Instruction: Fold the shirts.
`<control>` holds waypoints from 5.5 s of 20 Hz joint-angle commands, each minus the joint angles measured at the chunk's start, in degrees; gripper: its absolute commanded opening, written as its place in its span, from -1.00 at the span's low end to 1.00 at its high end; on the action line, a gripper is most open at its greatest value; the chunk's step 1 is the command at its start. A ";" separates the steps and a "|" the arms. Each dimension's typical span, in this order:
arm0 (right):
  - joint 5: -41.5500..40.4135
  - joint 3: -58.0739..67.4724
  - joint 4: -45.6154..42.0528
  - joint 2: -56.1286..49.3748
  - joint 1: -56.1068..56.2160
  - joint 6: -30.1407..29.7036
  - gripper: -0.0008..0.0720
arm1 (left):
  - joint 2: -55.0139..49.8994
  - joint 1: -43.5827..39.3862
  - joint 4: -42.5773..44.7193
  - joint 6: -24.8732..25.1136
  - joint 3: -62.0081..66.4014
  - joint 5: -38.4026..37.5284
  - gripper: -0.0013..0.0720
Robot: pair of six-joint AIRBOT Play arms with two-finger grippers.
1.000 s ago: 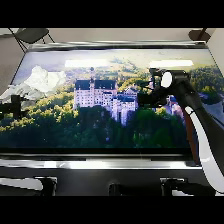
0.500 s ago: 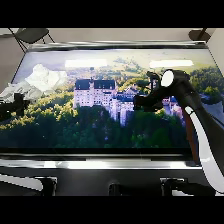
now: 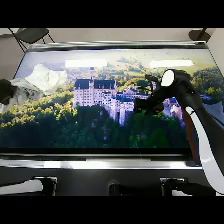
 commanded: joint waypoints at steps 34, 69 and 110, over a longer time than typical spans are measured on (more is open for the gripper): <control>8.68 7.56 1.25 7.58 -10.12 -10.97 0.65 | 7.89 -46.80 22.32 -8.72 3.82 -36.28 0.96; -27.89 -52.70 22.62 28.98 5.81 -8.41 0.91 | -0.63 -38.25 10.84 -6.93 -25.66 -17.49 -0.90; 2.03 11.30 -44.68 40.59 11.72 4.92 -0.80 | 43.28 -7.67 28.20 -10.62 19.17 -12.63 -0.90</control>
